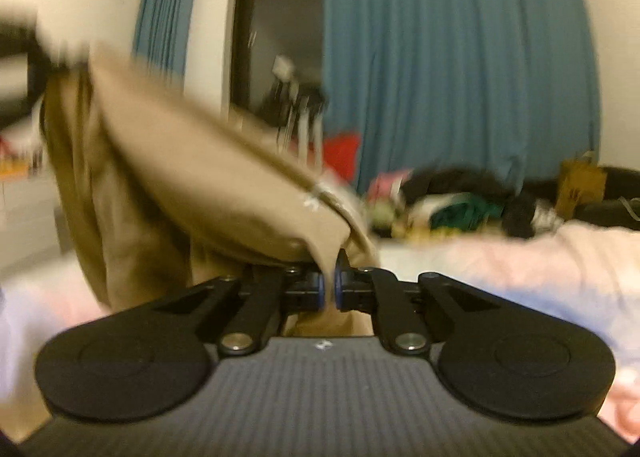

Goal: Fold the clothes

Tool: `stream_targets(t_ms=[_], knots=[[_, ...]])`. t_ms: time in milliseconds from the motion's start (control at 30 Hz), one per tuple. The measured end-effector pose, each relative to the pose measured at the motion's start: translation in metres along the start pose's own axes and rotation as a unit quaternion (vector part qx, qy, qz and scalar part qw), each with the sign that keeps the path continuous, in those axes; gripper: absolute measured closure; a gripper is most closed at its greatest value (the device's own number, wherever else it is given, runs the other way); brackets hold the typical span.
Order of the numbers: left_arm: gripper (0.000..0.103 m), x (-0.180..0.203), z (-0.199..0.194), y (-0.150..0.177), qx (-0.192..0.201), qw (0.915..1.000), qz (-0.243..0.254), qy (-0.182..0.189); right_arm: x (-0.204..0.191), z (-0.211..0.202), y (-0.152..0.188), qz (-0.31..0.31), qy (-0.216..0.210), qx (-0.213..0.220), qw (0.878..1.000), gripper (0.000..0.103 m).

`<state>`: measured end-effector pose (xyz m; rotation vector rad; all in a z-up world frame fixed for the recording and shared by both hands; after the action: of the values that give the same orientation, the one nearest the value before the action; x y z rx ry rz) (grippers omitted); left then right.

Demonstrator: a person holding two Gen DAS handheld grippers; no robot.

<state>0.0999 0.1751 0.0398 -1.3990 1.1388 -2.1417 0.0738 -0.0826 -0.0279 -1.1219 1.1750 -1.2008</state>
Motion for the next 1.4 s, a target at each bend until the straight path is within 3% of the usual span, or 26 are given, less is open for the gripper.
stream_targets(t_ms=[167, 233, 300, 400, 467, 567, 633, 700, 800, 867, 933, 1000, 1033, 1133, 1167, 1300, 1400], knots=[[0.099, 0.01, -0.021, -0.021, 0.025, 0.9985, -0.012, 0.046, 0.016, -0.046, -0.066, 0.026, -0.006, 0.101, 0.995, 0.096], [0.099, 0.013, -0.025, -0.027, 0.014, 0.9977, -0.012, 0.065, 0.024, -0.056, -0.083, 0.039, -0.015, 0.121, 0.992, 0.096], [0.099, 0.015, -0.022, -0.026, -0.004, 0.9979, 0.006, 0.064, 0.037, -0.052, -0.094, 0.066, -0.029, 0.112, 0.991, 0.096], [0.098, 0.005, 0.006, -0.009, -0.055, 0.9975, 0.041, 0.013, 0.069, -0.003, -0.088, 0.11, -0.043, 0.018, 0.993, 0.096], [0.098, -0.012, 0.034, 0.012, -0.109, 0.9921, 0.052, -0.034, 0.085, 0.034, -0.054, 0.136, -0.03, -0.067, 0.988, 0.095], [0.098, -0.044, 0.076, 0.057, -0.188, 0.9748, 0.078, -0.091, 0.105, 0.075, 0.007, 0.177, -0.007, -0.177, 0.968, 0.094], [0.098, -0.064, 0.096, 0.086, -0.225, 0.9622, 0.101, -0.117, 0.11, 0.089, 0.046, 0.177, 0.013, -0.219, 0.96, 0.094], [0.097, -0.08, 0.108, 0.11, -0.249, 0.9505, 0.122, -0.14, 0.105, 0.088, 0.064, 0.161, 0.023, -0.234, 0.959, 0.093], [0.094, -0.102, 0.117, 0.119, -0.265, 0.9443, 0.114, -0.159, 0.105, 0.088, 0.064, 0.151, 0.029, -0.228, 0.961, 0.074], [0.087, -0.105, 0.127, 0.112, -0.26, 0.9451, 0.109, -0.165, 0.11, 0.086, 0.052, 0.155, 0.031, -0.203, 0.966, 0.036], [0.072, -0.105, 0.14, 0.103, -0.252, 0.9473, 0.102, -0.169, 0.117, 0.085, 0.044, 0.165, 0.037, -0.168, 0.971, 0.02], [0.052, -0.097, 0.139, 0.087, -0.236, 0.9528, 0.094, -0.166, 0.124, 0.078, 0.033, 0.177, 0.052, -0.143, 0.972, 0.022], [0.048, -0.091, 0.135, 0.077, -0.227, 0.9559, 0.091, -0.163, 0.126, 0.072, 0.027, 0.181, 0.057, -0.134, 0.973, 0.02], [0.037, -0.069, 0.117, 0.053, -0.203, 0.9645, 0.102, -0.135, 0.113, 0.062, 0.019, 0.17, 0.001, -0.14, 0.976, 0.02], [0.034, -0.063, 0.111, 0.048, -0.199, 0.9644, 0.112, -0.133, 0.099, 0.059, 0.02, 0.158, -0.036, -0.161, 0.974, 0.02], [0.033, -0.053, 0.09, 0.048, -0.239, 0.9528, 0.128, -0.137, 0.033, 0.045, 0.042, 0.071, -0.16, -0.255, 0.951, 0.022], [0.033, -0.051, 0.084, 0.057, -0.266, 0.9403, 0.157, -0.144, -0.002, 0.041, 0.073, -0.024, -0.169, -0.306, 0.937, 0.023]])
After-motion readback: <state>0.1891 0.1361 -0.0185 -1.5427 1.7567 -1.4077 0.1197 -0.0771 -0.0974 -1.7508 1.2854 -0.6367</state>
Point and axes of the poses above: each gripper's, at about its wrist camera, not at the fingertips, and z roughly the way its jaws point, x to its right, y to its underside, the point moved 3 cm from there along z, roughly the way its jaws point, and after that the axes turned 10 degrees about x, right-handed, at the moved point
